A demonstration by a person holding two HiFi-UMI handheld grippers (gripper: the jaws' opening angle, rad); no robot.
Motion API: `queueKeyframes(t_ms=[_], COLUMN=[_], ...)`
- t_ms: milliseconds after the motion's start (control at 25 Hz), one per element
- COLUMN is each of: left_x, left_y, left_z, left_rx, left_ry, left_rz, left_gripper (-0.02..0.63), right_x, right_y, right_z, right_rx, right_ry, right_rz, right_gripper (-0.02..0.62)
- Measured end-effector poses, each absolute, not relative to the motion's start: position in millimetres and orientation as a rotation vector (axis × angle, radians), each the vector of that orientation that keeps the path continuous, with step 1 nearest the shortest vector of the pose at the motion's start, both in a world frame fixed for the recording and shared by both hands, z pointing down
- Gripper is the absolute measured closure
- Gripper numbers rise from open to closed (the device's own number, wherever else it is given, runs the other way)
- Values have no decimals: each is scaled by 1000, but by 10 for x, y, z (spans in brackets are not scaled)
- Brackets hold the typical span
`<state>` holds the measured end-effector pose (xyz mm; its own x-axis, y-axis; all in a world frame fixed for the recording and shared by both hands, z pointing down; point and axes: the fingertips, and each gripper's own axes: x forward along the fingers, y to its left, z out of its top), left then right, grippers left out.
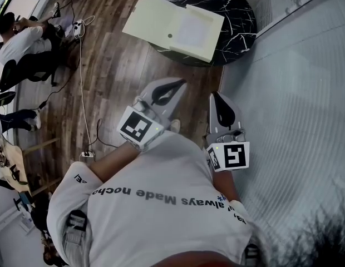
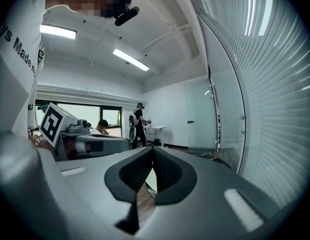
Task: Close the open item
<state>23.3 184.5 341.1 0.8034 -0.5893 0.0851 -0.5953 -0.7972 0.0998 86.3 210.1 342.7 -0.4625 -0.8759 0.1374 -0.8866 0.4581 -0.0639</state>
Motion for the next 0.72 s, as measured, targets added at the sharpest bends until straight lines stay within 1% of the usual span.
queueKeyframes(t_ms=[600,720], left_x=[-287,-347], left_y=[129,-246], left_z=[3496,3398], left_rx=[2813,2805], left_ry=[-985,-982], left_rz=[73,11], left_gripper=[603,603], right_x=[338,249], right_y=[345,-19], right_z=[3446,3421], right_rx=[1483,1477], right_ry=[-2605,-2602], right_rz=[184,171], right_gripper=[593,593])
